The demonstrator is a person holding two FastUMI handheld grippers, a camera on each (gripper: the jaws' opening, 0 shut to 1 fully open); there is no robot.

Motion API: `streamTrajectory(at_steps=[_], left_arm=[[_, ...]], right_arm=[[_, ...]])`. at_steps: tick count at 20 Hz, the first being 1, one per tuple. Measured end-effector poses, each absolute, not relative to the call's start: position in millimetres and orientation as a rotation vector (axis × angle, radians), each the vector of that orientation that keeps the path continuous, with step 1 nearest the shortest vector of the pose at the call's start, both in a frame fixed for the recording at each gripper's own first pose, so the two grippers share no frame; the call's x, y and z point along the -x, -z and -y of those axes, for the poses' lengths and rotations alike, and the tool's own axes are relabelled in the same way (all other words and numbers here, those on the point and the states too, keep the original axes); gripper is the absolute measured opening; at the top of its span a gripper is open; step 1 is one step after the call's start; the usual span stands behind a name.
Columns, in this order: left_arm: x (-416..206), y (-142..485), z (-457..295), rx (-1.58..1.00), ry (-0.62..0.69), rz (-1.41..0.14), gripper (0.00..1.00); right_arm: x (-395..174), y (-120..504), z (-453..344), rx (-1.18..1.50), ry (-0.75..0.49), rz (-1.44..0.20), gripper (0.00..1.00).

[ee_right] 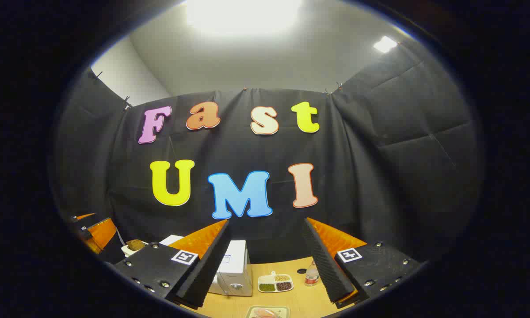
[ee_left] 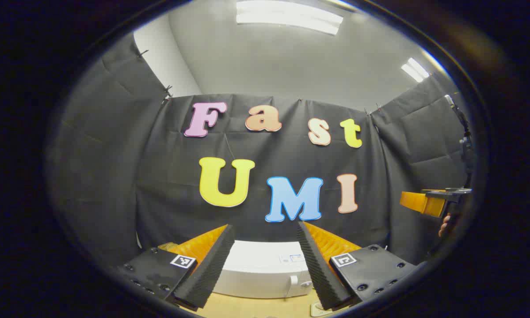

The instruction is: Open the microwave oven with the left hand, put the food in, and close the microwave oven.

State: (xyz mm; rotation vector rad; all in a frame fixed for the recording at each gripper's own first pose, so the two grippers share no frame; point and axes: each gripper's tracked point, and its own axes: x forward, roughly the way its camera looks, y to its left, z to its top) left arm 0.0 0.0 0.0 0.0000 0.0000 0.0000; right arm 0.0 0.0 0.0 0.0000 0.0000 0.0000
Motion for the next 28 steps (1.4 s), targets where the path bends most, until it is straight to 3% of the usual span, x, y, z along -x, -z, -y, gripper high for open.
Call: streamTrajectory(at_steps=[19, 21, 26, 27, 28], left_arm=[[-50.5, 50.9, 48.3, 0.028, 0.003, -0.026, 0.95], [-58.1, 73.4, 41.9, 0.008, -0.011, -0.023, 0.99], [-77.4, 166.5, 58.5, 0.105, 0.039, -0.135, 0.94], [-81.8, 180.7, 67.3, 0.112, 0.068, -0.142, 0.98], [-86.9, 196.2, 74.3, 0.101, 0.086, -0.156, 0.94]], right_arm=[[-25.8, 46.9, 19.1, -0.018, -0.067, -0.087, 0.99], [-24.3, 50.5, 16.3, -0.006, -0.072, -0.091, 0.99], [-15.4, 55.0, 16.8, 0.014, -0.042, -0.096, 0.99], [-14.7, 59.2, 16.6, 0.014, -0.039, -0.104, 0.99], [-13.2, 63.4, 17.2, 0.018, -0.037, -0.117, 0.99]])
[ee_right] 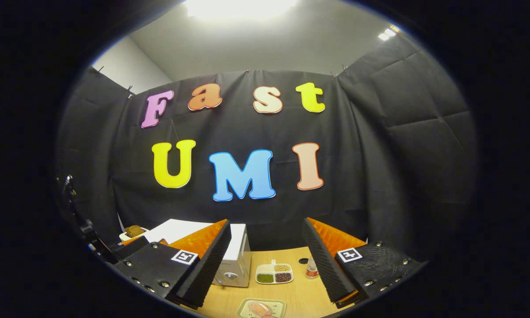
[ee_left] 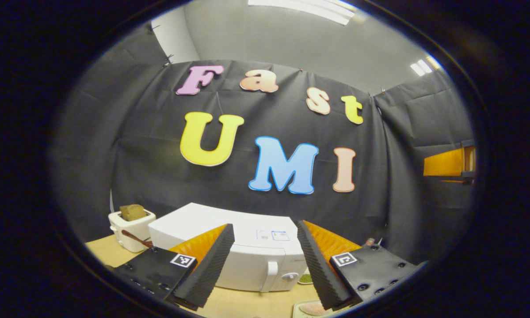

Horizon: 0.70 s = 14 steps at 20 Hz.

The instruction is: Open the microwave oven with the left hand, put the food in, and close the microwave oven.

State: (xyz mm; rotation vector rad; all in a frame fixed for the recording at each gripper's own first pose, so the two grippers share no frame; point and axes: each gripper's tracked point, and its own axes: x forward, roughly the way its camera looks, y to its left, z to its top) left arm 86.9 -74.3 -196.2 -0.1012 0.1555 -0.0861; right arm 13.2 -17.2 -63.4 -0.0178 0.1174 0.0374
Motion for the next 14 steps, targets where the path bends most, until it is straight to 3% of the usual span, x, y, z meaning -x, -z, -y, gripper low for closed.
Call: streamTrajectory(at_steps=[6, 14], left_arm=[[-113.1, 274.5, 101.8, -0.013, 0.133, -0.219, 0.94], [-133.7, 373.7, 102.9, -0.027, 0.096, -0.358, 0.94]], right_arm=[[-8.4, 82.7, 37.1, 0.045, 0.031, -0.18, 0.99], [-2.3, 106.9, 55.2, 0.075, 0.097, -0.252, 0.99]])
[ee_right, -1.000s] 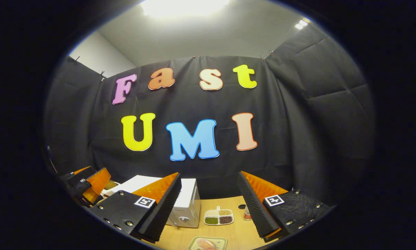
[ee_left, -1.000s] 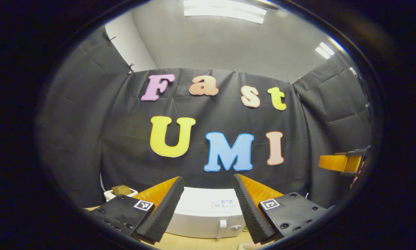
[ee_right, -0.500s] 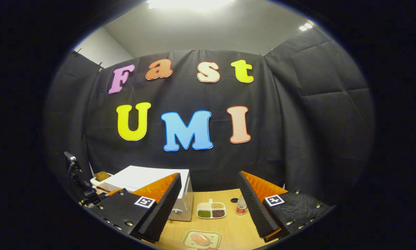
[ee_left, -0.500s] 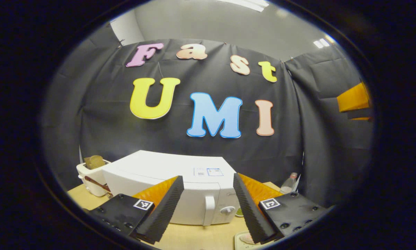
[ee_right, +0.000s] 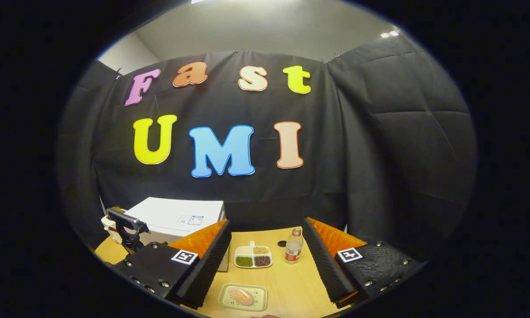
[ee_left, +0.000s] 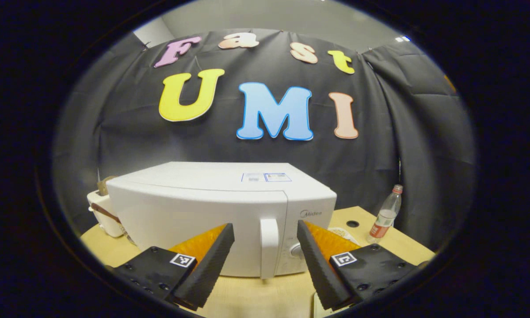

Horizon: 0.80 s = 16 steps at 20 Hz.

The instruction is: Open the microwave oven with the left hand, put the food in, and close the microwave oven.

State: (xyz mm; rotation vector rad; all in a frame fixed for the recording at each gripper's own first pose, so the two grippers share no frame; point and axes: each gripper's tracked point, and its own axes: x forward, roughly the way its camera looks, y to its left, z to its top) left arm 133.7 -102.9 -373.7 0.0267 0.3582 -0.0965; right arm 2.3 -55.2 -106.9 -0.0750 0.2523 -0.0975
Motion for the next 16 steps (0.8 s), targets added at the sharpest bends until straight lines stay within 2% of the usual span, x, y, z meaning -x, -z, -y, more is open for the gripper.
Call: streamTrajectory(at_steps=[2, 6, 8, 11, 12, 13, 14, 16], left_arm=[[-135.6, 390.0, 103.9, -0.04, 0.094, -0.379, 0.99], [-142.8, 407.9, 96.5, -0.038, 0.06, -0.402, 0.85], [-145.0, 419.3, 98.1, -0.02, 0.069, -0.438, 0.76], [-143.8, 415.6, 107.1, -0.073, 0.107, -0.466, 0.29], [-144.6, 418.0, 106.4, -0.048, 0.108, -0.465, 0.34], [-144.1, 419.1, 104.4, 0.001, 0.11, -0.465, 0.3], [-144.3, 420.2, 103.0, 0.023, 0.12, -0.473, 0.28], [-144.8, 416.1, 107.9, -0.025, 0.154, -0.474, 0.23]], right_arm=[[0.0, 112.6, 57.8, 0.094, 0.1, -0.271, 0.99], [0.7, 123.4, 62.9, 0.108, 0.106, -0.305, 0.99], [0.6, 125.9, 63.2, 0.105, 0.104, -0.315, 0.99], [-2.9, 129.4, 65.1, 0.111, 0.101, -0.32, 0.99], [-4.4, 129.6, 63.8, 0.108, 0.098, -0.322, 0.99], [-6.0, 132.0, 63.4, 0.104, 0.094, -0.325, 0.95], [-7.4, 132.5, 61.1, 0.101, 0.088, -0.327, 0.99], [-8.8, 133.9, 55.8, 0.096, 0.072, -0.329, 0.99]])
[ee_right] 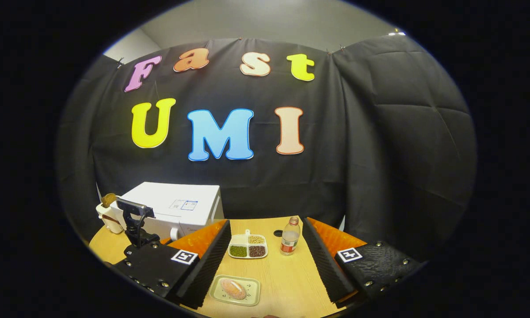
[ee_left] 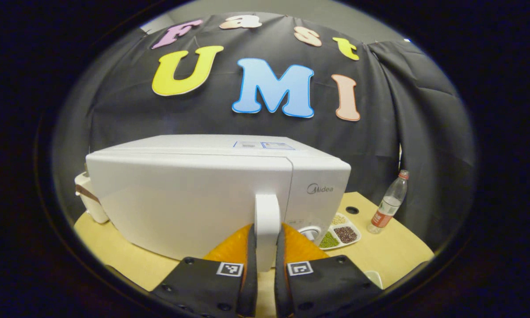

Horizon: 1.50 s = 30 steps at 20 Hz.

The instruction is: Open the microwave oven with the left hand, put the food in, and close the microwave oven.

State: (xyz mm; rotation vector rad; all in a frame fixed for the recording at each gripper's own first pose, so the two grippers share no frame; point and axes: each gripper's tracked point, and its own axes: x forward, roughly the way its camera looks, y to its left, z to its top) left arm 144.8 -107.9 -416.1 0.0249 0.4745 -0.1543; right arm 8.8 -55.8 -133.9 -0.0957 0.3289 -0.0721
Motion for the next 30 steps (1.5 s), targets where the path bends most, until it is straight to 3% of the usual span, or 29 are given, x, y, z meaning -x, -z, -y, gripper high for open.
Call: streamTrajectory(at_steps=[2, 7, 12, 13, 19, 20, 30], left_arm=[[-146.1, 417.3, 107.2, -0.025, 0.171, -0.483, 0.14], [-134.0, 417.1, 104.8, -0.044, 0.19, -0.531, 0.07], [-56.7, 400.3, 84.9, -0.092, 0.255, -0.53, 0.1], [-46.1, 398.0, 81.0, -0.1, 0.277, -0.536, 0.1], [2.5, 385.8, 53.4, -0.157, 0.386, -0.569, 0.1], [11.4, 384.4, 47.3, -0.168, 0.399, -0.576, 0.1], [97.4, 362.2, -44.0, -0.231, 0.512, -0.638, 0.1]], right_arm=[[-10.0, 136.1, 50.8, 0.101, 0.054, -0.331, 0.99], [-9.6, 136.6, 43.7, 0.105, 0.024, -0.325, 0.99], [-8.0, 143.2, 39.4, 0.077, 0.008, -0.325, 0.95], [-7.7, 146.9, 36.1, 0.068, 0.0, -0.33, 0.99], [-5.7, 141.7, 4.4, 0.038, -0.053, -0.305, 0.95], [-3.8, 143.1, -0.4, 0.038, -0.059, -0.307, 0.99], [18.3, 163.7, -55.7, 0.014, -0.095, -0.336, 0.99]])
